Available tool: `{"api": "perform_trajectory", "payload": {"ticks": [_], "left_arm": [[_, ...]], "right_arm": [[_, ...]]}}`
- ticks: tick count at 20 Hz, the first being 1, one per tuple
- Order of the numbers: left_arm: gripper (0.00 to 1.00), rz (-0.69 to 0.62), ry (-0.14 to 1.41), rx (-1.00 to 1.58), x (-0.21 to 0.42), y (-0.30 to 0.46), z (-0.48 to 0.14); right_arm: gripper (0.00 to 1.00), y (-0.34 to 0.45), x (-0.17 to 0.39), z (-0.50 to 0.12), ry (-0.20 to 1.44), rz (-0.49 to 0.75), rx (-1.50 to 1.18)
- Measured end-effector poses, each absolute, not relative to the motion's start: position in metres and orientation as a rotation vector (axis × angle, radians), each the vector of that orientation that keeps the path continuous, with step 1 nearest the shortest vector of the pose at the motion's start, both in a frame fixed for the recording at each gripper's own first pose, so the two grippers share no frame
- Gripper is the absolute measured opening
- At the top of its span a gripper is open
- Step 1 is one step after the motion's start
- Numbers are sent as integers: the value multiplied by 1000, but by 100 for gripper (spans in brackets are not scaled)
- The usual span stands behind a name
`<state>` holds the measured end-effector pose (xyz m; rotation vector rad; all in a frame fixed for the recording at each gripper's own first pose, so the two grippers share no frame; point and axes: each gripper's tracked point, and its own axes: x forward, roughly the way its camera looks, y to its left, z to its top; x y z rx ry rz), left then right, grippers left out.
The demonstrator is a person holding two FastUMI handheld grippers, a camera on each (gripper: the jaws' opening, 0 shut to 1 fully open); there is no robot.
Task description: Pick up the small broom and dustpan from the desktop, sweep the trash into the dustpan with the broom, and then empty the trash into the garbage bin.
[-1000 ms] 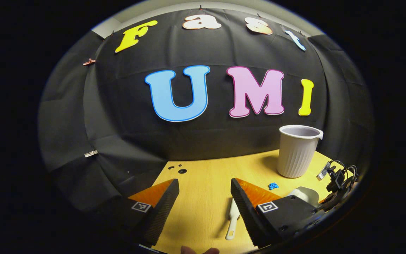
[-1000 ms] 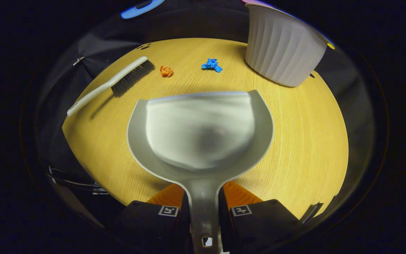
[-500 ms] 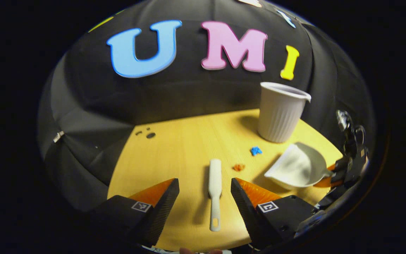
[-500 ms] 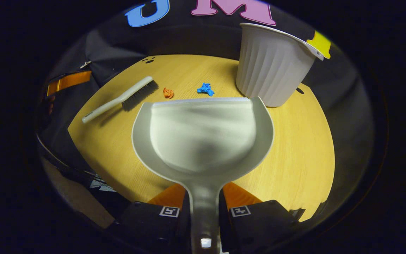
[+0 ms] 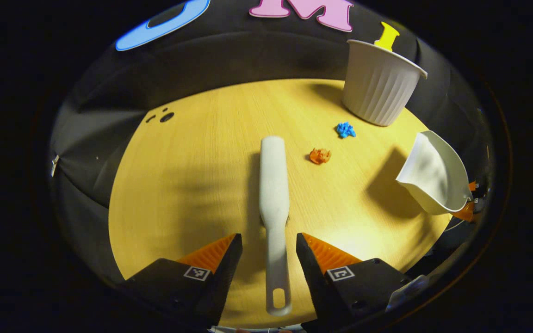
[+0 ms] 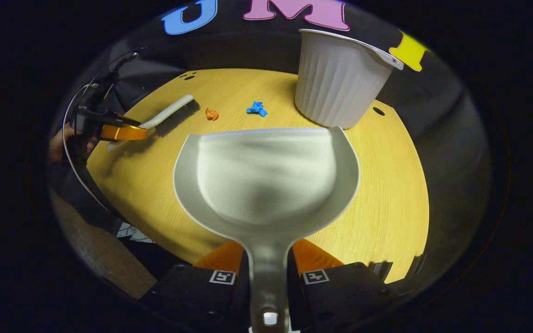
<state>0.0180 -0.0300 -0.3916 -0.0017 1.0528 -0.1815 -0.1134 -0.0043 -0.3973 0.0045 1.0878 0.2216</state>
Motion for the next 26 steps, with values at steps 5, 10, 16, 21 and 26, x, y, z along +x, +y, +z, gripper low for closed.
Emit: {"api": "perform_trajectory", "payload": {"ticks": [5, 10, 16, 21, 26], "left_arm": [[68, -185, 1124, 46, 18, -32, -419], [39, -236, 1123, 39, 27, -37, -425], [28, -255, 1029, 113, 66, -35, -398], [28, -310, 977, 100, 116, -57, -378], [27, -432, 980, 158, 147, -97, -390]], "right_arm": [[37, -6, -118, -401, 1097, 226, -3], [37, -7, -117, -401, 1104, 233, -2], [37, -10, -115, -398, 1201, 284, -60], [37, -5, -92, -396, 1259, 357, -93], [37, 0, -81, -413, 1321, 404, -141]]}}
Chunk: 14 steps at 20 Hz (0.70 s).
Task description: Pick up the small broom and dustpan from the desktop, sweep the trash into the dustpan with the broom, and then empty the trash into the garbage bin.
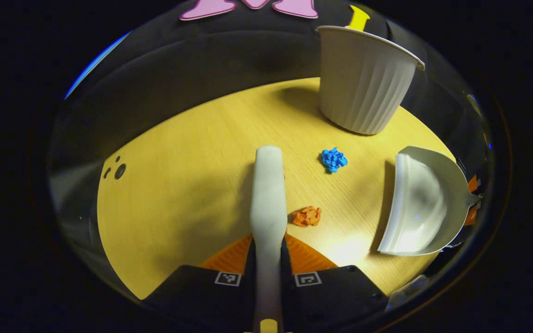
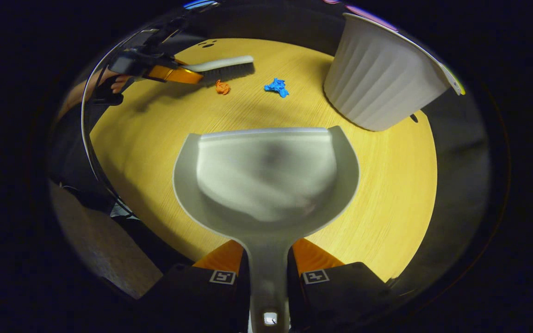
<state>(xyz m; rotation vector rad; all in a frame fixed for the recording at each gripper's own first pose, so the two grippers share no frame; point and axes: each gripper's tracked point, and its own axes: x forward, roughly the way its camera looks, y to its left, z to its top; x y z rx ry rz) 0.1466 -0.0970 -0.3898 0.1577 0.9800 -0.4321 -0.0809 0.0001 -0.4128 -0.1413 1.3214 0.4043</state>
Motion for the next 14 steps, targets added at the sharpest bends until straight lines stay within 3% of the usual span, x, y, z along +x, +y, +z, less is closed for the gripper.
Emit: {"api": "perform_trajectory", "payload": {"ticks": [3, 6, 8, 11, 12, 14], "left_arm": [[28, -514, 975, 183, 154, -123, -393], [26, -619, 991, 172, 144, -151, -393], [28, -709, 994, 136, 132, -175, -390], [25, -838, 1032, 99, 104, -201, -388], [28, -873, 1050, 75, 94, -209, -386], [26, -918, 1070, 32, 81, -219, -378]], "right_arm": [[41, 8, -73, -420, 1333, 424, -132], [37, 13, -68, -424, 1323, 450, -132], [41, 18, -63, -426, 1322, 461, -127], [34, 15, -66, -425, 1317, 460, -118], [41, 13, -67, -427, 1315, 461, -119], [37, 12, -68, -430, 1313, 461, -126]]}}
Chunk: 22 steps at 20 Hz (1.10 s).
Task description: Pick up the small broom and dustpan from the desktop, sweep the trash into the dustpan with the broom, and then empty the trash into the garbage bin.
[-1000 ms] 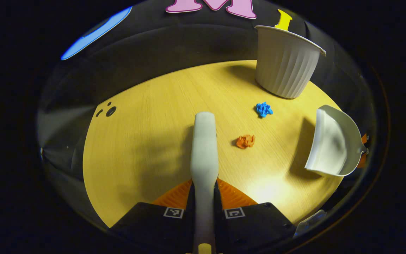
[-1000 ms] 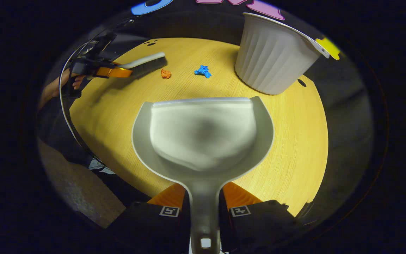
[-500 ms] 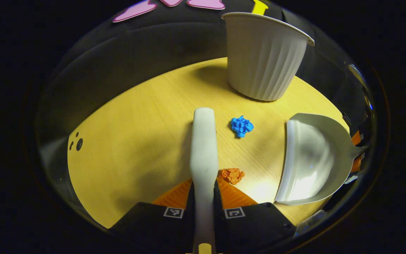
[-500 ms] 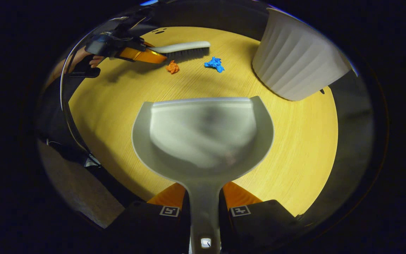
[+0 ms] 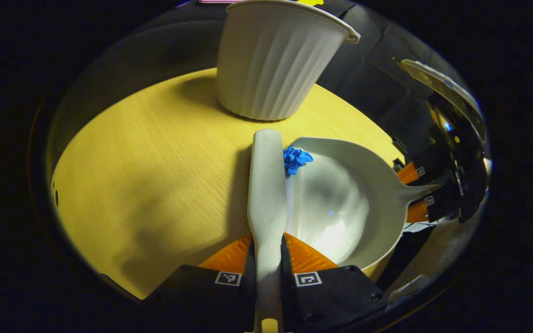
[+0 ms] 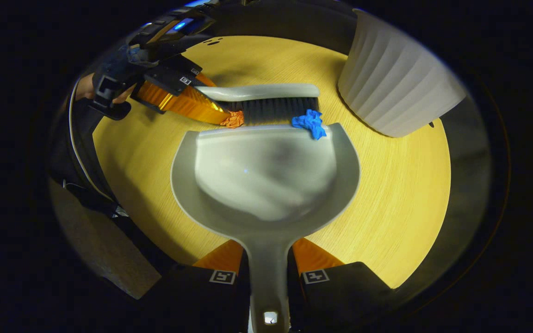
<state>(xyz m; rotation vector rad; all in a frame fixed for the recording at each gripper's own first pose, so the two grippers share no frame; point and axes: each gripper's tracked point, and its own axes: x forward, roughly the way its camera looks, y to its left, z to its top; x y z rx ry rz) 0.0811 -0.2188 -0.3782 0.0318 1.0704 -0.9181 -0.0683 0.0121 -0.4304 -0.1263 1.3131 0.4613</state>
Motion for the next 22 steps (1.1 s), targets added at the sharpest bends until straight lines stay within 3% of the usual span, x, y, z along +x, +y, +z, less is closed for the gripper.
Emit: {"api": "perform_trajectory", "payload": {"ticks": [1, 5, 7, 8, 13, 15, 20, 22], "left_arm": [[25, -934, 1078, 5, 76, -223, -375], [27, -952, 1131, -137, 52, -237, -355], [27, -894, 1087, -135, 60, -236, -352], [27, -862, 1067, -135, 62, -234, -350], [27, -656, 993, -103, 79, -204, -358], [27, -580, 979, -103, 78, -189, -355], [27, -462, 985, -119, 69, -159, -358], [27, -442, 988, -122, 65, -154, -361]], "right_arm": [[42, 12, -70, -433, 1312, 461, -130], [34, 14, -69, -442, 1293, 440, -109], [37, 16, -69, -443, 1252, 426, -95], [33, 17, -69, -439, 1224, 416, -85], [41, 16, -74, -422, 1143, 327, -42], [33, 6, -81, -410, 1151, 279, -31], [41, -42, -85, -357, 1139, 119, 32], [37, -69, -80, -314, 1111, 43, 48]]}}
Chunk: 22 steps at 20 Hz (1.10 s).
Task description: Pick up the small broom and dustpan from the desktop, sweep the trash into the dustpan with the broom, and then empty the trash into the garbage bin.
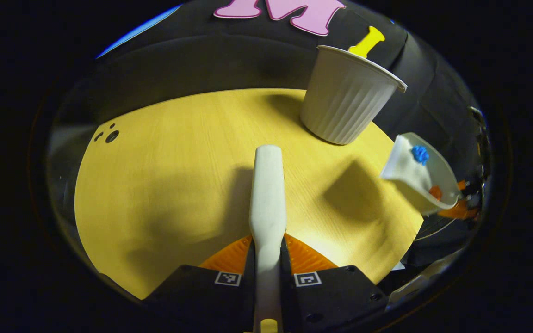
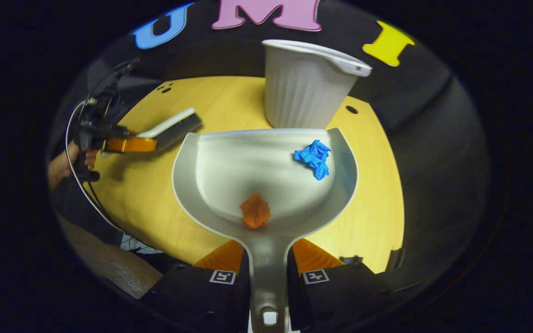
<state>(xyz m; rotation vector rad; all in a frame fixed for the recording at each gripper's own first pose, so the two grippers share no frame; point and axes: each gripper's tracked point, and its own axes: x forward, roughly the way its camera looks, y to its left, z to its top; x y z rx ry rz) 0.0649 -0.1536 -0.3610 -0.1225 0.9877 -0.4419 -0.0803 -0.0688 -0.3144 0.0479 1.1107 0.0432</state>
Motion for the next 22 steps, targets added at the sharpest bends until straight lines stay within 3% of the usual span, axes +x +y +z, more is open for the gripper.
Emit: {"api": "perform_trajectory", "payload": {"ticks": [2, 3, 5, 6, 7, 11, 13, 17, 18, 22], "left_arm": [[27, -436, 985, -109, 61, -152, -363], [27, -441, 982, -111, 59, -154, -362], [27, -451, 974, -127, 55, -155, -362], [27, -454, 969, -135, 52, -151, -363], [27, -455, 966, -143, 51, -149, -363], [27, -472, 951, -180, 47, -150, -362], [27, -471, 946, -184, 45, -149, -363], [27, -466, 935, -200, 45, -148, -361], [27, -465, 929, -205, 44, -148, -361], [27, -462, 923, -219, 45, -148, -360]], "right_arm": [[37, -97, -71, -271, 1082, -28, 45], [33, -109, -66, -251, 1068, -58, 38], [37, -136, -51, -218, 1027, -110, 17], [33, -146, -40, -207, 1005, -136, 2], [37, -161, -30, -194, 986, -160, -21], [37, -215, 13, -157, 952, -229, -205], [42, -231, 44, -143, 938, -242, -274], [32, -251, 88, -136, 972, -225, -434], [36, -255, 95, -136, 988, -215, -467], [36, -266, 127, -144, 1081, -163, -585]]}}
